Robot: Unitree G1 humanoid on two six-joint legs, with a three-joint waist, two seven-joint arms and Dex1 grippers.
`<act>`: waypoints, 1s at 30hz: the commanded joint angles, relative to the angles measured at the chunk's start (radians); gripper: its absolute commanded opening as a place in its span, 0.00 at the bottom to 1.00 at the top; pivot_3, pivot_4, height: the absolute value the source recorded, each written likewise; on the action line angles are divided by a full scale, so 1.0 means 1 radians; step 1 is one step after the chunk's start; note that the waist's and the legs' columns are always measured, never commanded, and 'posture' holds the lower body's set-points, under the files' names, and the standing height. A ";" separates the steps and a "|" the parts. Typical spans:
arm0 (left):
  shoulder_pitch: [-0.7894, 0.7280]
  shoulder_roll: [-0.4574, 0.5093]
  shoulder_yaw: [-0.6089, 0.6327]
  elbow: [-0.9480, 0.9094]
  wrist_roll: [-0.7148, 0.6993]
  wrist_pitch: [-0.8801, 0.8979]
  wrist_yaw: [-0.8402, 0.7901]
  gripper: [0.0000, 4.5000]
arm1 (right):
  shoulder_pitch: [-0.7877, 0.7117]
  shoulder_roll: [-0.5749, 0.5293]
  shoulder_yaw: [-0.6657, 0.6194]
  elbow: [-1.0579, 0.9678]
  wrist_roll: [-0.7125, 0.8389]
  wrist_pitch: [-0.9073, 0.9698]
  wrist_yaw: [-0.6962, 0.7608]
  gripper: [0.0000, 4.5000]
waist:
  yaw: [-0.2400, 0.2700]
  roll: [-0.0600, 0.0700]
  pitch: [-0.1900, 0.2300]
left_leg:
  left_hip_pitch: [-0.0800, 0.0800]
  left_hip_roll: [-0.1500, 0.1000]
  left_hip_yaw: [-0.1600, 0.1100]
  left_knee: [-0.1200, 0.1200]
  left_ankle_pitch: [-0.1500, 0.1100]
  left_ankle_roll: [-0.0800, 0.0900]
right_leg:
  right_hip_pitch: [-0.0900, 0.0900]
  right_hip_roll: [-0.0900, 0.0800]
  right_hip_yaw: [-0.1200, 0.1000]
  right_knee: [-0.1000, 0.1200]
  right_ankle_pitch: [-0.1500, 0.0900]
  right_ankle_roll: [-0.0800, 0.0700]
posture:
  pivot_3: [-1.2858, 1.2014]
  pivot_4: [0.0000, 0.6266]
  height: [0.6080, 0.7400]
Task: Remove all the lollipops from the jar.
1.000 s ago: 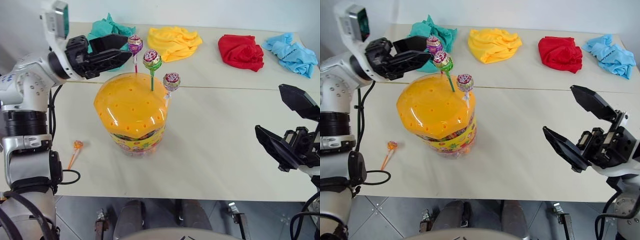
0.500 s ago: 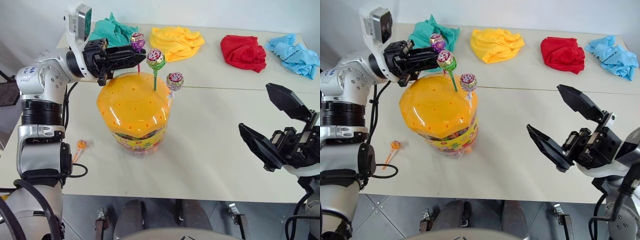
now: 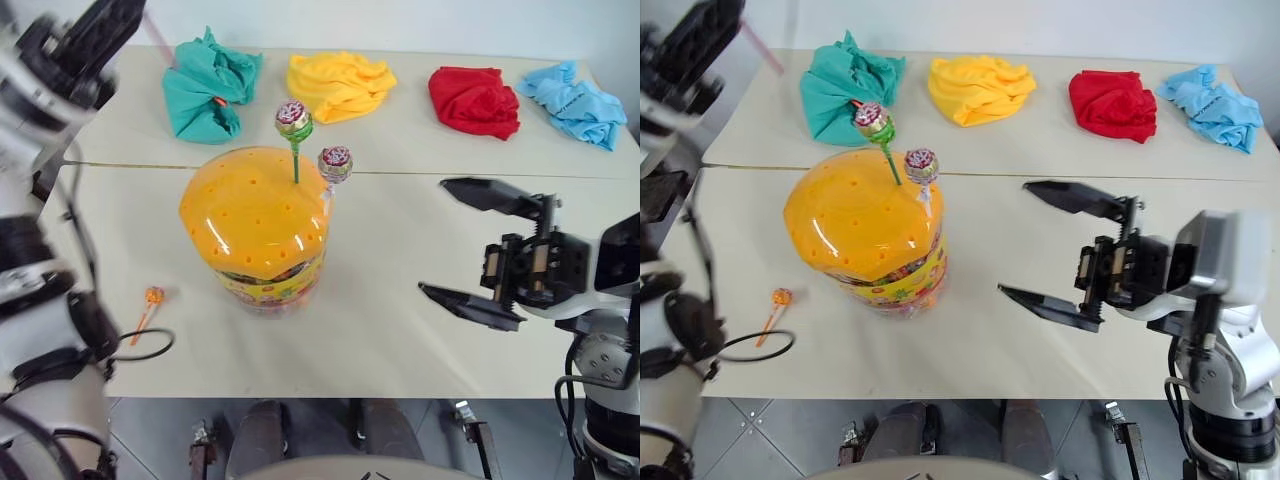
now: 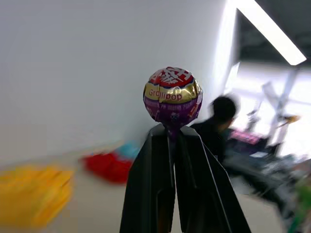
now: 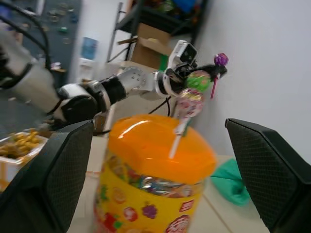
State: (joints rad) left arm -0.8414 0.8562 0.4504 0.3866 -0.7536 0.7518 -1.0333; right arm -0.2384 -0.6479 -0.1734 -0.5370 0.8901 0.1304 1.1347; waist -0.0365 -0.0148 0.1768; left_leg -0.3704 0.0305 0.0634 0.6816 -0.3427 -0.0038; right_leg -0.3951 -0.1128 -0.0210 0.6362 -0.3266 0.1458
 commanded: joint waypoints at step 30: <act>0.838 0.074 0.366 -0.323 -0.097 -0.079 -0.118 0.93 | 0.043 -0.037 -0.018 -0.033 0.025 0.206 -0.165 1.00 | 0.017 -0.003 0.001 | -0.001 0.003 0.004 0.002 -0.007 0.004 | 0.003 -0.023 -0.042 -0.007 0.002 -0.002 | 0.52 0.24 1.00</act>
State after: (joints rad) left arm 0.0310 0.9193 0.7377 0.1234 -0.7096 0.5973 -1.1382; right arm -0.1492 -0.6762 -0.1955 -0.5283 0.8770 0.2673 1.0773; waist -0.0193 -0.0181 0.1780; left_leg -0.3710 0.0334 0.0671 0.6833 -0.3495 -0.0001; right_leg -0.3923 -0.1364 -0.0631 0.6291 -0.3249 0.1436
